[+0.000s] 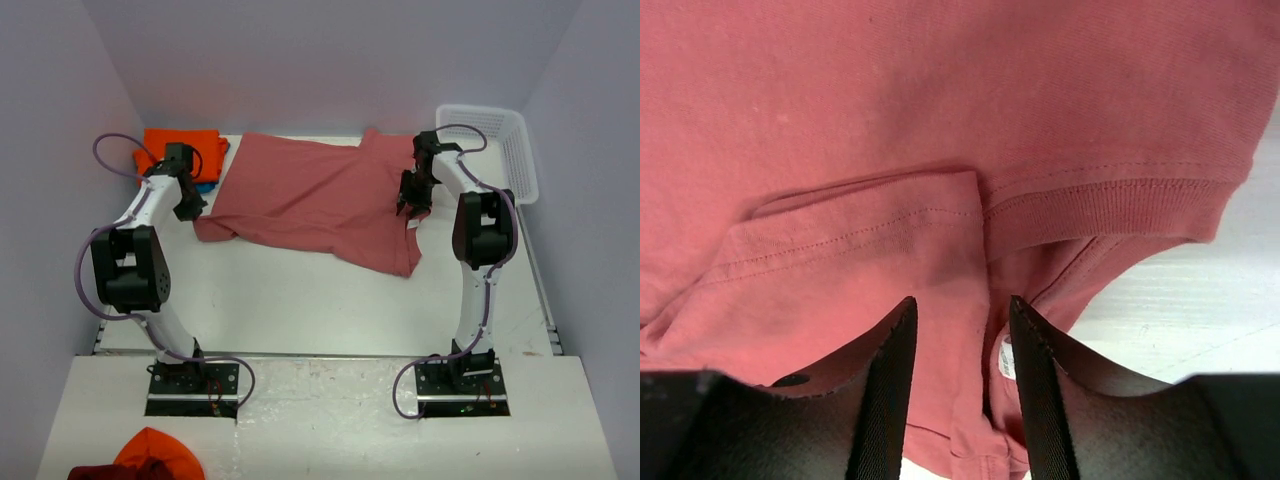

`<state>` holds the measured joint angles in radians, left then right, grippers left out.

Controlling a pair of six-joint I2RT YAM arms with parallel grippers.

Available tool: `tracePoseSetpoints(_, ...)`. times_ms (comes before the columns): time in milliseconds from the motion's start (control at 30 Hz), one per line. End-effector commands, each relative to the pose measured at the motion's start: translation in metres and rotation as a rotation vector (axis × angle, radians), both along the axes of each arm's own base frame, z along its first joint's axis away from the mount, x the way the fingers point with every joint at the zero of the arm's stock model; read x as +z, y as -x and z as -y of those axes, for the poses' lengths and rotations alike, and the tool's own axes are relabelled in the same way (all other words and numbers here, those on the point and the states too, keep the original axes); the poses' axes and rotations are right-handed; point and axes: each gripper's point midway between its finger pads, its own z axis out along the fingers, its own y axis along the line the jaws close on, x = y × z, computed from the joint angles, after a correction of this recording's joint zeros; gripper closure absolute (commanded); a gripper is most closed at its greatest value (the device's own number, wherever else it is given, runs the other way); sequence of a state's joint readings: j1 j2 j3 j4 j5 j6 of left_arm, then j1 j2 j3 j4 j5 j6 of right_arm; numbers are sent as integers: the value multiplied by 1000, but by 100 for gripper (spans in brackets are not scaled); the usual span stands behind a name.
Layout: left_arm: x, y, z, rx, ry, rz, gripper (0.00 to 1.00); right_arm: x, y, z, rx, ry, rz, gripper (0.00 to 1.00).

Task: Fold and stack the t-shirts
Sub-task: Fold the flattened tshirt in 1/3 of the way

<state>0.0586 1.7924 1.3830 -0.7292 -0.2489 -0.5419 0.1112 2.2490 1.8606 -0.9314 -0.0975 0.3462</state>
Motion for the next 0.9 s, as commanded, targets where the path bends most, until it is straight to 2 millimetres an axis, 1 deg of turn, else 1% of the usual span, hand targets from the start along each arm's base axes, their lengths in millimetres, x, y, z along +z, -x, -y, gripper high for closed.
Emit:
tracePoseSetpoints(0, 16, 3, -2, 30, -14, 44, 100, 14, -8, 5, -1, 39, 29, 56)
tracePoseSetpoints(33, 14, 5, -2, 30, -11, 40, 100, 16, -10, 5, -2, 42, 32, 56)
tracePoseSetpoints(67, 13, 6, -1, 26, -3, 39, 100, 13, -10, 5, -2, 40, 18, 56)
tracePoseSetpoints(133, 11, 7, 2, 18, 7, 37, 100, 15, -10, 1, 2, 20, -5, 56)
tracePoseSetpoints(167, 12, 7, 3, 16, 11, 41, 100, 13, -9, -1, 3, 11, -18, 58)
tracePoseSetpoints(200, 13, 7, 3, 16, 11, 42, 100, 7, -7, -4, 18, -1, -44, 59)
tracePoseSetpoints(267, 14, 4, 5, 9, 16, 54, 100, 9, -4, -9, 23, -13, -50, 64)
tracePoseSetpoints(300, 15, 3, 5, 6, 18, 57, 100, 9, -2, -10, 19, -17, -42, 64)
tracePoseSetpoints(433, 21, -3, 8, -5, 32, 72, 100, 8, 4, -9, 6, -16, -60, 63)
tracePoseSetpoints(500, 23, -5, 10, -6, 37, 82, 100, 7, 5, -7, -8, -6, -57, 62)
tracePoseSetpoints(567, 21, -5, 13, -14, 45, 76, 100, 8, 4, -7, -16, -7, -53, 59)
tracePoseSetpoints(633, 19, -4, 16, -22, 52, 70, 100, 6, 7, -9, -16, -11, -72, 59)
tracePoseSetpoints(767, 25, -3, 20, -30, 56, 88, 100, 5, 17, -14, -16, -36, -118, 58)
tracePoseSetpoints(867, 29, -4, 28, -49, 61, 98, 100, 6, 21, -19, -9, -56, -130, 60)
